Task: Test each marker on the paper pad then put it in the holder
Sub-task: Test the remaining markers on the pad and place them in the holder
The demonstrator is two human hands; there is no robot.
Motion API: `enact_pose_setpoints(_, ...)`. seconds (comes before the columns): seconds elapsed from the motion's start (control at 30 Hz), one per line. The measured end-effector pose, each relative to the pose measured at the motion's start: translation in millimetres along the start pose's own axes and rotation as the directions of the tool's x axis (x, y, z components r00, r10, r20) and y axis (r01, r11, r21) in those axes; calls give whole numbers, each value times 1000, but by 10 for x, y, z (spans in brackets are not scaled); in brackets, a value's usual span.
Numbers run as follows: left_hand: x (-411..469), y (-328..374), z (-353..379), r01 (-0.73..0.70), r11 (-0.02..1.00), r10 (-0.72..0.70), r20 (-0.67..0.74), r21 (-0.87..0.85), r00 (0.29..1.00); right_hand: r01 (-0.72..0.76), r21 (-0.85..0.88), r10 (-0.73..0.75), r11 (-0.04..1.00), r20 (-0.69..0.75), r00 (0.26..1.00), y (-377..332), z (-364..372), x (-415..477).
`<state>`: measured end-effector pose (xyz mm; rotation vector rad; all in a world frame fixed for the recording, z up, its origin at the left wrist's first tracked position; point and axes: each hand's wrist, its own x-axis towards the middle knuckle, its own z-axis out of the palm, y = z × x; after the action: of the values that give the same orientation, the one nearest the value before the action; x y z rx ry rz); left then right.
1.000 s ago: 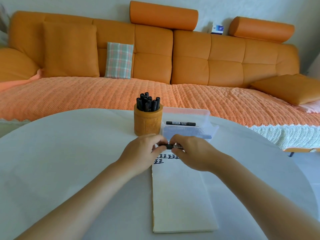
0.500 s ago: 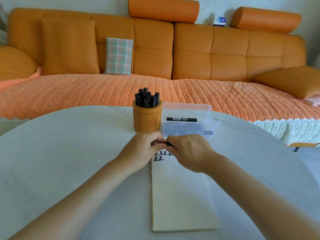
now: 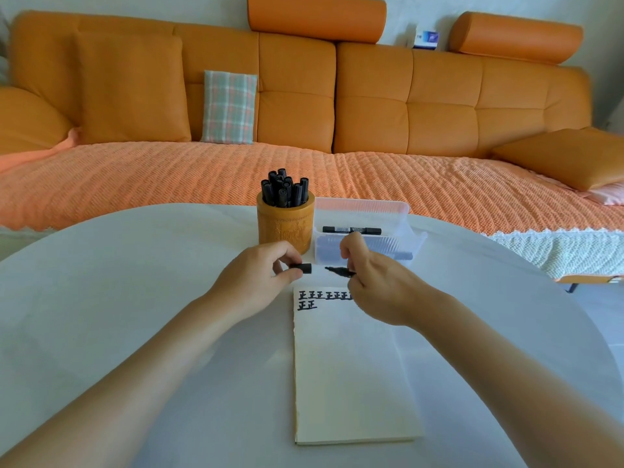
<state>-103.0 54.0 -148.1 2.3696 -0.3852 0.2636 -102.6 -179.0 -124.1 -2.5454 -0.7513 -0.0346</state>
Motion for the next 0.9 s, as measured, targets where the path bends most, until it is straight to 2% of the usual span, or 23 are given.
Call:
enact_pose_setpoints(0.1, 4, -83, -21, 39, 997, -39, -4, 65, 999, -8, 87, 10, 996, -28, 1000, 54, -25, 20)
enact_pose_setpoints(0.13, 2, -108, -12, 49, 995, -49, -2, 87, 999, -46, 179, 55, 983, -45, 997, 52, -32, 27)
enact_pose_setpoints(0.17, 0, -129, -1, 60, 993, -61, 2, 103, 998, -92, 318, 111, 944, -43, 993, 41, -37, 33)
enact_pose_setpoints(0.23, -5, -168, 26, 82, 988, -84, 10, 128, 996, -148, 582, 184, 800, -3, 983, 4, -44, 27)
enact_pose_setpoints(0.3, -11, -206, 53, 93, 983, -97, 14, 155, 995, -176, 675, 194, 716, 49, 980, 39, -26, -1)
enact_pose_setpoints(0.37, -21, -252, 70, 86, 978, -95, 36, 191, 995, -179, 691, 166, 700, 86, 982, 57, 26, -45)
enact_pose_setpoints(0.47, -38, -300, 99, 54, 972, -74, 78, 230, 994, -124, 654, 143, 746, 24, 989, 33, 143, -105)
enact_pose_setpoints(0.57, -40, -292, 120, 34, 982, -51, 86, 185, 995, -151, 750, 234, 644, -6, 972, -25, 219, -120)
enact_pose_setpoints(0.63, -47, -264, 130, 28, 993, -42, 124, 112, 991, -174, 767, 265, 617, 5, 964, -25, 258, -127)
enact_pose_setpoints(0.7, -68, -234, 137, 18, 997, -34, 209, 78, 977, -183, 752, 273, 634, 3, 962, -5, 298, -132)
enact_pose_setpoints(0.77, -83, -214, 151, -21, 992, -13, 273, 122, 962, -196, 733, 296, 652, -9, 955, -1, 322, -127)
enact_pose_setpoints(0.9, -74, -214, 171, -37, 993, 6, 262, 112, 965, -223, 678, 350, 701, -54, 935, -15, 374, -121)
